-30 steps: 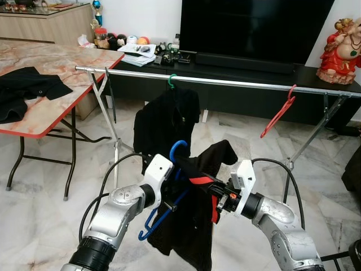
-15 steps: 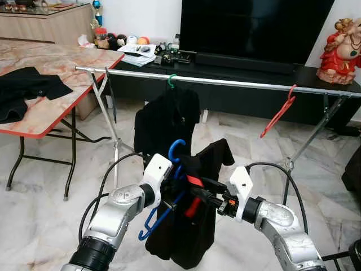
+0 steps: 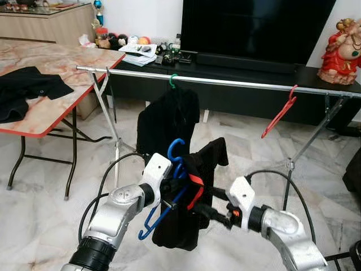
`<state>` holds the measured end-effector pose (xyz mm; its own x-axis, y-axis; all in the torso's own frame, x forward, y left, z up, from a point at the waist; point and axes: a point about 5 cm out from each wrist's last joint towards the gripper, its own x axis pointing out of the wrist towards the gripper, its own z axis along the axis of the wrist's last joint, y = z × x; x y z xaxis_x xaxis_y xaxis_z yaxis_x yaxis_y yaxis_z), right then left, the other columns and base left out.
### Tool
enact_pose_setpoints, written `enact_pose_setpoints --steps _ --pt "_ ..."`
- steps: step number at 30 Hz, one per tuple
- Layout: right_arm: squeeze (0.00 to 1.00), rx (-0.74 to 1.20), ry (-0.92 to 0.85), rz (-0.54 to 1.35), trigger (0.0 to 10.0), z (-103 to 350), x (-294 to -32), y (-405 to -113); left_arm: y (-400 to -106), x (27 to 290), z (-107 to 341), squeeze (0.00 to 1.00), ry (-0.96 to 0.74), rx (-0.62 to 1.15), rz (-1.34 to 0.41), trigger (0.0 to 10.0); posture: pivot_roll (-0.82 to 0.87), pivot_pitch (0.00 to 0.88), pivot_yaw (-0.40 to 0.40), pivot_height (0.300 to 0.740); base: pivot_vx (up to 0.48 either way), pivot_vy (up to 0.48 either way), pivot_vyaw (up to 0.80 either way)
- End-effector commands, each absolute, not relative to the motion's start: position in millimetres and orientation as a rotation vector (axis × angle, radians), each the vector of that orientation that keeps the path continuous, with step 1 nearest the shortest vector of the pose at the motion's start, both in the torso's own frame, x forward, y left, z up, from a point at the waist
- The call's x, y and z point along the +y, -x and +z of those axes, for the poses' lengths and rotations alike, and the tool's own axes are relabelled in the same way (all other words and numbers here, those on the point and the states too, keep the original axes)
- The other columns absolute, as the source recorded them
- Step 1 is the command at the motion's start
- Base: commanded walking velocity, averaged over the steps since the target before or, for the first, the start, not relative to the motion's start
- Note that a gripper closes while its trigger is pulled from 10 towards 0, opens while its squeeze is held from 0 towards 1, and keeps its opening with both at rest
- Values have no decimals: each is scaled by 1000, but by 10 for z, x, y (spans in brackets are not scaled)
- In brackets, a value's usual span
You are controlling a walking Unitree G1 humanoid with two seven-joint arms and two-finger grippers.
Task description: Hang hanger
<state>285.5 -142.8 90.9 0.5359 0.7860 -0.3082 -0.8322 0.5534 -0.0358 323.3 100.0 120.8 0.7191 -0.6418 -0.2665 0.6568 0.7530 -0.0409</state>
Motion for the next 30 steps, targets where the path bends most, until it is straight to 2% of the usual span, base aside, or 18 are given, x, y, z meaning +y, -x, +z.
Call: enact_pose_setpoints --steps 1,5,7,8,9,11,12,14,17,20,24,30 --pt "1000 275 237 1004 10000 937 -1443 -2804 -3267 977 1292 0 -51 228 -722 10000 110 0 -76 740 0 0 0" --pt "1000 326 343 1067 10000 929 -1545 -2657 -3269 990 1290 0 -49 227 -717 10000 106 0 -78 740 0 0 0" --pt "1000 326 402 1027 10000 943 -1616 -2673 -3267 1005 1278 0 -52 230 -716 10000 101 0 -80 740 0 0 0" --pt "302 320 432 965 10000 966 -1682 -2725 -3262 1018 1268 0 -58 233 -718 10000 101 0 -80 740 0 0 0" --pt "8 313 450 904 10000 999 -1747 -2777 -3258 1031 1259 0 -62 236 -721 10000 101 0 -80 740 0 0 0" --pt "0 260 467 742 10000 1149 -1921 -2934 -3238 1069 1234 0 -79 246 -737 10000 94 0 -82 740 0 0 0" --pt "0 260 467 742 10000 1149 -1921 -2934 -3238 1069 1234 0 -79 246 -737 10000 94 0 -82 740 0 0 0" --pt "0 196 496 628 10000 1310 -2053 -3062 -3201 1102 1203 0 -120 256 -779 10000 91 0 -81 740 0 0 0" --pt "0 169 496 596 10000 1406 -2107 -3136 -3158 1122 1180 0 -153 263 -827 10000 90 0 -81 740 0 0 0" --pt "0 99 470 709 10000 1578 -2036 -3198 -3041 1148 1127 0 -235 281 -948 10000 89 0 -80 740 0 0 0" --pt "0 153 513 991 10000 1584 -1949 -3139 -2983 1172 1124 0 -282 300 -1030 10000 90 0 -79 740 0 0 0" --pt "0 241 590 1150 10000 1528 -2009 -3140 -2944 1166 1125 0 -324 310 -1100 10000 96 0 -85 740 0 0 0"
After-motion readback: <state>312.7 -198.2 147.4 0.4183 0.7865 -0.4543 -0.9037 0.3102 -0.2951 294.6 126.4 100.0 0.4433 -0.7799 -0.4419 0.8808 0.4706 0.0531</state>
